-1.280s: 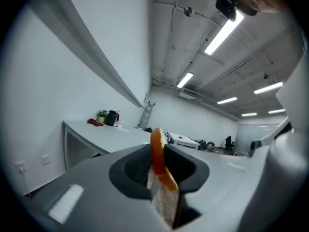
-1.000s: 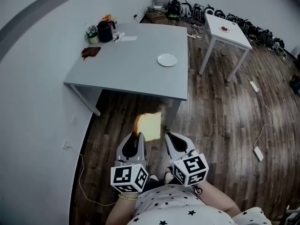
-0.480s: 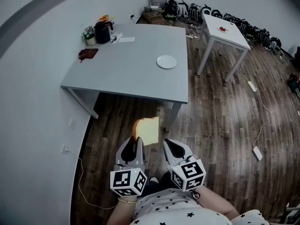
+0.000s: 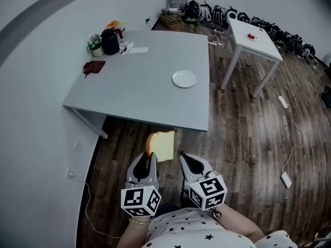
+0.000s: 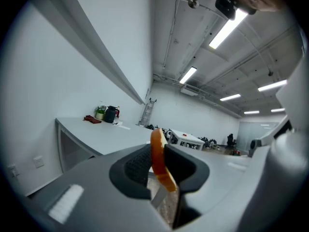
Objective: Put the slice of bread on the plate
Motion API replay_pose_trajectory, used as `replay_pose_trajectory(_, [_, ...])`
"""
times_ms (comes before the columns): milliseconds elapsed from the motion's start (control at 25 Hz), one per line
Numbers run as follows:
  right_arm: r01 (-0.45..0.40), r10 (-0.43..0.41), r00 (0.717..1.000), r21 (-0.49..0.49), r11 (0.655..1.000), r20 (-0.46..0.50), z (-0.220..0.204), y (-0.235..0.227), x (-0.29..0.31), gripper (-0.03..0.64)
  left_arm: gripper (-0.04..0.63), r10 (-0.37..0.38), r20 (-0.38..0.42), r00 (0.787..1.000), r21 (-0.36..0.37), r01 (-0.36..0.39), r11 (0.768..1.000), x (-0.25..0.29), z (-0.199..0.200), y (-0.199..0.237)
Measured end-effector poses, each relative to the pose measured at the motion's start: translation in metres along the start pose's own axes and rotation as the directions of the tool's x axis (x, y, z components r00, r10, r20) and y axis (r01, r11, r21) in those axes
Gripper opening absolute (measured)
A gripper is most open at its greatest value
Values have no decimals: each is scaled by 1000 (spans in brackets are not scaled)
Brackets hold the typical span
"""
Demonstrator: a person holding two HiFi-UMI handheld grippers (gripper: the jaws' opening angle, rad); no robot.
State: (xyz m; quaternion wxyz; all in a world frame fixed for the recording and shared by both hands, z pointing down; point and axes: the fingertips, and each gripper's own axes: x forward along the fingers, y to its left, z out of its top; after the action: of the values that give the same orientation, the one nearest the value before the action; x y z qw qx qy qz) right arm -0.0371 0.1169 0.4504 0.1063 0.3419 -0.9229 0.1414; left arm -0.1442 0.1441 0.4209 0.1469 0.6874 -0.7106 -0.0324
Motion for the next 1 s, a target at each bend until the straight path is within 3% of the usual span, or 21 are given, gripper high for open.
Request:
replay_pose_trajectory(400, [-46,46,999,-55,997,6,51,-85,58,-2,88,37,31,999,-16,-36,999,110,26,-18])
replay_pose_trajectory(1000, [-36,36,999,-30,999,-20,71,-182,98,-2,87,54,-7,999,-42,-54,998,217,24,-39])
